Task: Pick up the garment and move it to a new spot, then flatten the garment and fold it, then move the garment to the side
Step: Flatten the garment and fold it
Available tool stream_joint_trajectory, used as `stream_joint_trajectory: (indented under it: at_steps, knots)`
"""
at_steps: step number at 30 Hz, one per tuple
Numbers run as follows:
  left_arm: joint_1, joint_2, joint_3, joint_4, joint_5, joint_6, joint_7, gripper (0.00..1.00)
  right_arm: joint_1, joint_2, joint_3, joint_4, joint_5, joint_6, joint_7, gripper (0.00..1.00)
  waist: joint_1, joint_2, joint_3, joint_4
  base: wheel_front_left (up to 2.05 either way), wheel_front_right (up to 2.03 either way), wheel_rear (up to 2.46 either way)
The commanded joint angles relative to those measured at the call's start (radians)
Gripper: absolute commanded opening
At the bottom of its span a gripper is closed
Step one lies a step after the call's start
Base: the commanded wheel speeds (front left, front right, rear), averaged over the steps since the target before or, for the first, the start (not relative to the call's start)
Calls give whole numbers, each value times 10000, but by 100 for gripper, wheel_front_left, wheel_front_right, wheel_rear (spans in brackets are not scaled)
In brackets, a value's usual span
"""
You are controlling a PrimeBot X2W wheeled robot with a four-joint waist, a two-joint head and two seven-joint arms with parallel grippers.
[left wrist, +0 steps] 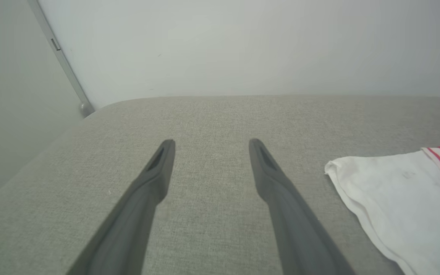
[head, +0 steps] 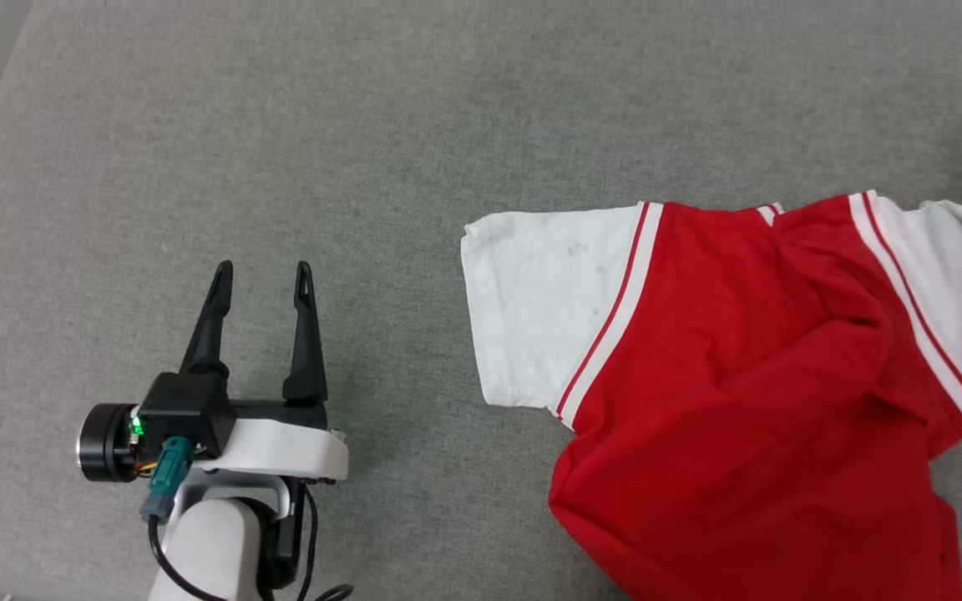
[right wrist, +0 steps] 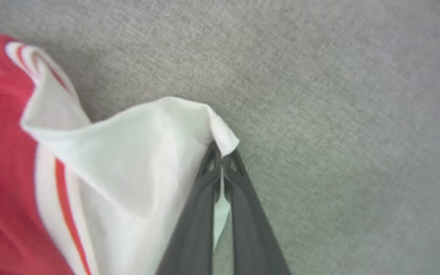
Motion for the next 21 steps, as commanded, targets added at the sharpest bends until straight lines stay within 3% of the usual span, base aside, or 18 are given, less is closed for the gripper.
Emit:
stream_joint_trajectory:
  at_steps: [1,8,12,16,21]
  knots:
    - [-122,58,78,9,70,-62,-20,100,381,66,161,-115,39,31,-125,0,0,0,-292,-180,0,0,0]
    - [-528,649,303,174,286,-594,-20,100,515,-1002,-40,-1566,205,14,-1513,0,0,0,-1183,-641,0,0,0]
    - [-1154,1168,349,671,92,-1141,103,100,952,-1766,-232,-2622,439,14,-2121,0,0,0,-1598,-935,0,0,0]
    - [-2122,1822,202,890,-42,-1599,968,100,1519,-2360,-468,-3483,535,16,-2502,0,0,0,-1806,-1232,0,0,0]
    - [-3426,2587,-468,1030,-899,-1922,3249,100,2306,-2638,-874,-4112,591,14,-2800,0,0,0,-1832,-1600,0,0,0]
